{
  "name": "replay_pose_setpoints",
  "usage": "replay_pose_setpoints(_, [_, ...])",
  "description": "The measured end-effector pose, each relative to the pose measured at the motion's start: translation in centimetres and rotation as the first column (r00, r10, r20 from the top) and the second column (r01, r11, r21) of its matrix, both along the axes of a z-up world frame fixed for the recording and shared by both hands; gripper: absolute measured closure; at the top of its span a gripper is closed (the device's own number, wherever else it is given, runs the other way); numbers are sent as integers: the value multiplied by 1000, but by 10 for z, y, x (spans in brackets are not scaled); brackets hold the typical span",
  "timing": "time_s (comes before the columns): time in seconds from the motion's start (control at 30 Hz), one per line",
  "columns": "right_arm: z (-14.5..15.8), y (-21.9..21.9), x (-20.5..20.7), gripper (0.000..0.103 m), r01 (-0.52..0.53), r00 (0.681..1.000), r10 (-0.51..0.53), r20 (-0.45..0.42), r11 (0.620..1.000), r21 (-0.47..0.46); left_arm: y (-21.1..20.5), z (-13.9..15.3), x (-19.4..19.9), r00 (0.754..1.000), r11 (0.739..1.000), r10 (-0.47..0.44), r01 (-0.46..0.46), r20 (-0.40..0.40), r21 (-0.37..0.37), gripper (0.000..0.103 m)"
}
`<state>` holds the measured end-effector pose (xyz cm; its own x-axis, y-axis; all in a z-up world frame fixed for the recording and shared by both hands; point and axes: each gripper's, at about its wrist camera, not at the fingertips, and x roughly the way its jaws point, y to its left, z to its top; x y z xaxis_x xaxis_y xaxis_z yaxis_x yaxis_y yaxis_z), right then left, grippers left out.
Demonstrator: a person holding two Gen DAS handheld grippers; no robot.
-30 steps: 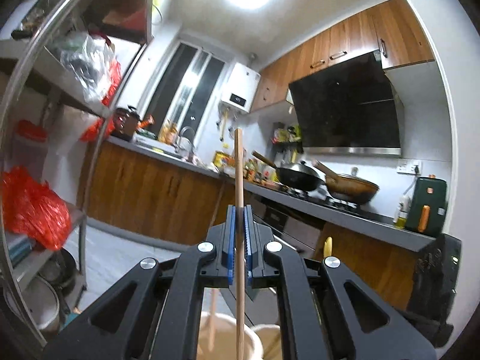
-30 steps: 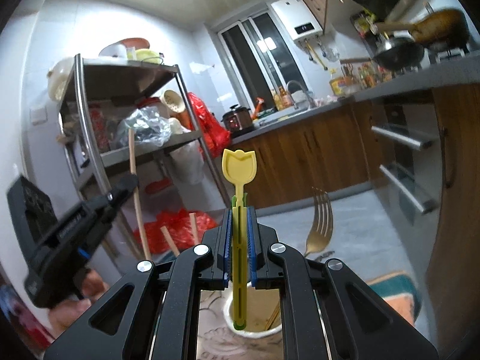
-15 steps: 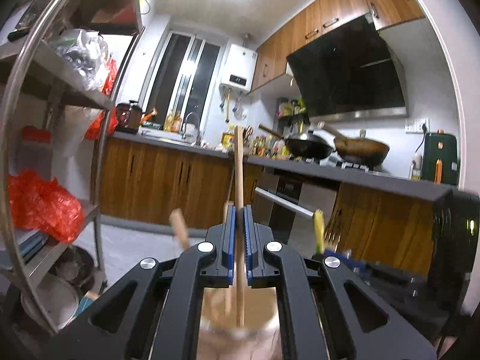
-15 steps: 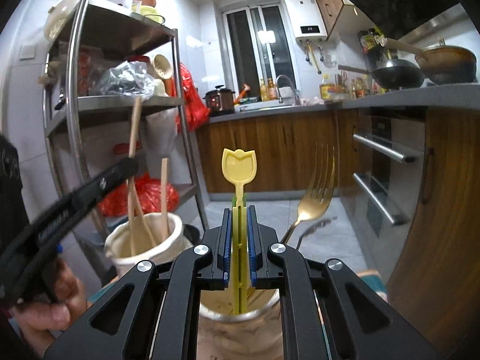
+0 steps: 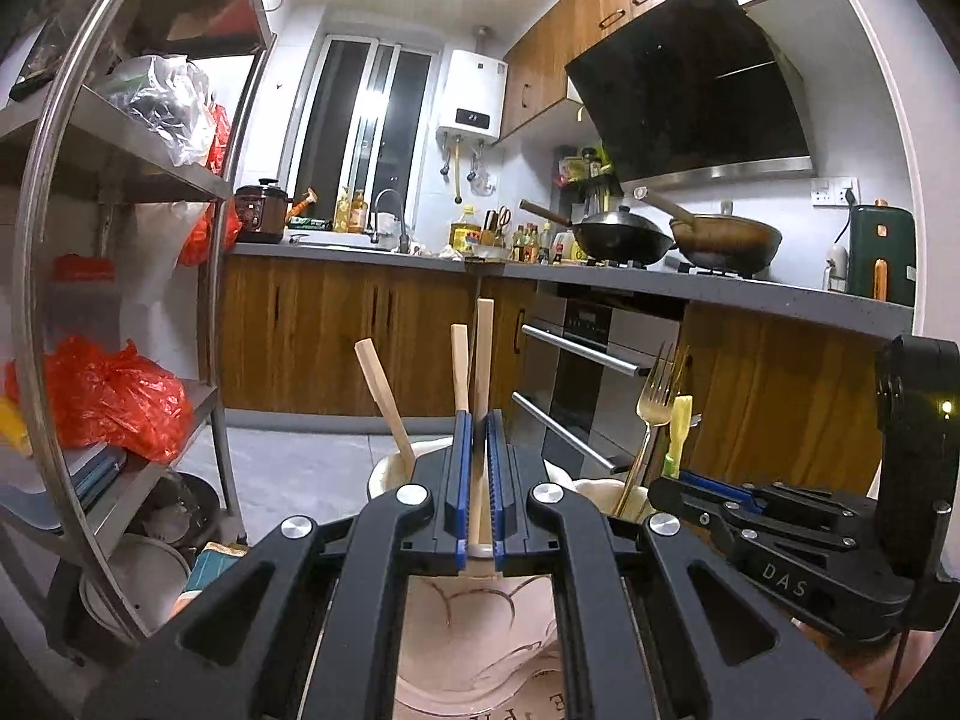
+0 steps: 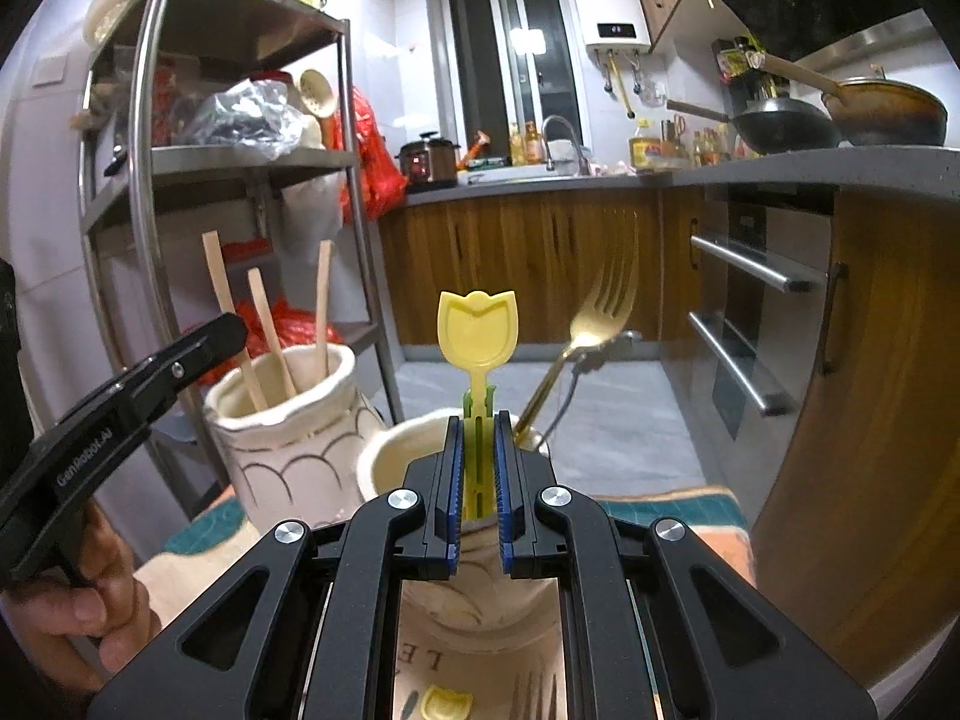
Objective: Organize utensils
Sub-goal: 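Open both tools to release the chopstick and the yellow utensil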
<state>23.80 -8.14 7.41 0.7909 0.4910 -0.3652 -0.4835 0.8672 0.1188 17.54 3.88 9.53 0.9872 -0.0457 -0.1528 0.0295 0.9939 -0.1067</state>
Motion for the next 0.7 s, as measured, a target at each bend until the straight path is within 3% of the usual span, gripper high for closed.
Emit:
replay_pose_setpoints(0.33, [-7, 7, 4, 92, -9, 1000, 8, -28, 999, -39, -2, 2, -6, 1000, 1000, 9, -9, 6, 27, 95])
replay_pose_setpoints(0.47, [-7, 7, 3, 92, -9, 1000, 7, -30, 999, -46, 1, 7, -11, 1000, 1000, 12, -13, 22, 23, 83])
replay_pose_setpoints(0.6, [-5, 7, 2, 81, -4, 1000, 3, -19, 999, -47, 3, 11, -17, 999, 1000, 22, -23, 39, 18, 68])
replay_pose_setpoints(0.7, [-4, 5, -2, 80, -2, 1000, 2, -6, 999, -49, 4, 14, -23, 998, 1000, 25, -26, 52, 14, 64])
